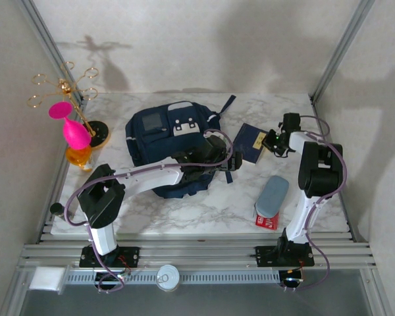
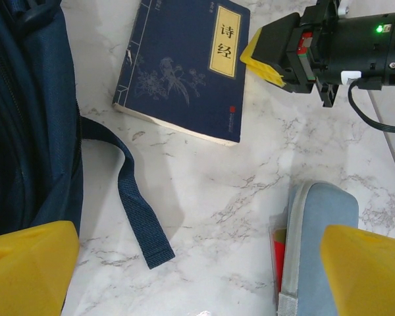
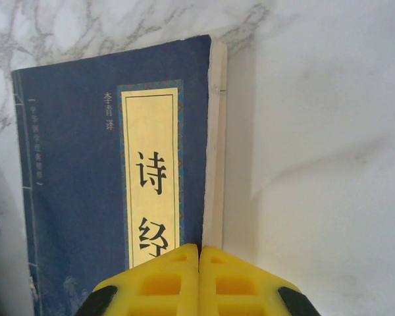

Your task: Pack the student bag

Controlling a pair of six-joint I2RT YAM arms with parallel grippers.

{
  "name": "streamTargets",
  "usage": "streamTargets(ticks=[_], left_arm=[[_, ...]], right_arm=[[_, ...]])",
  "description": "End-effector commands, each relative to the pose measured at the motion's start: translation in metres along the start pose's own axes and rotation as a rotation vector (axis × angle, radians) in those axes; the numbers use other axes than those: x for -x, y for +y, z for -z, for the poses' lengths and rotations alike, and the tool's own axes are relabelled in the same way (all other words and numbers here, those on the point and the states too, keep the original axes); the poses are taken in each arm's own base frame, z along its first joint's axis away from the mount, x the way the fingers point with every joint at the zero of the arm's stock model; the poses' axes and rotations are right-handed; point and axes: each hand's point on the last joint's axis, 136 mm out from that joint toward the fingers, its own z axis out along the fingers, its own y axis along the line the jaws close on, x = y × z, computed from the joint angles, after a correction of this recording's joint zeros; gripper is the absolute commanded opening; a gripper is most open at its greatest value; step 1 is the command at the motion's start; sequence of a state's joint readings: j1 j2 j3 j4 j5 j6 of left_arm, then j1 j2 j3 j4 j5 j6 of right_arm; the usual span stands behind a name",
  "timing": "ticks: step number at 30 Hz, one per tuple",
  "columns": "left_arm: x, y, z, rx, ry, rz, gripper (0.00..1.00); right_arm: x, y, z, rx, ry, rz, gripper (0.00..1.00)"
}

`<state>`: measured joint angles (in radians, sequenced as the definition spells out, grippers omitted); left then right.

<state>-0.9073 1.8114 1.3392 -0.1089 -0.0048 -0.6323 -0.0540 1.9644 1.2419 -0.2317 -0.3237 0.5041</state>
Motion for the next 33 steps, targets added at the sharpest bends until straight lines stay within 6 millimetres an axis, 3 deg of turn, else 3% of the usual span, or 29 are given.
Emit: streamTargets(ticks=[1, 9, 18, 23, 28, 33], left_arm=[[0.022, 0.000, 0.016, -0.017, -0.057, 0.031, 0.94], [0.043, 0.029, 0.038, -0.039, -0.089, 0.106, 0.95], [0.077, 0.062, 0.096, -0.133, -0.176, 0.205, 0.98], [0.090, 0.078, 0.118, -0.190, -0.210, 0.259, 0.99], [0.094, 0.083, 0.122, -0.223, -0.227, 0.283, 0.99], [0.093, 0.088, 0.120, -0.255, -0.232, 0.327, 0.99]], right_arm=[[0.010, 0.031, 0.023, 0.090, -0.034, 0.045, 0.00], [0.015, 0.071, 0.073, 0.208, -0.079, 0.081, 0.00], [-0.005, 0.116, 0.139, 0.334, -0.059, 0.150, 0.00], [-0.025, 0.157, 0.187, 0.453, -0.051, 0.208, 0.00], [-0.057, 0.203, 0.209, 0.587, 0.030, 0.265, 0.00], [-0.076, 0.256, 0.238, 0.732, 0.072, 0.324, 0.00]])
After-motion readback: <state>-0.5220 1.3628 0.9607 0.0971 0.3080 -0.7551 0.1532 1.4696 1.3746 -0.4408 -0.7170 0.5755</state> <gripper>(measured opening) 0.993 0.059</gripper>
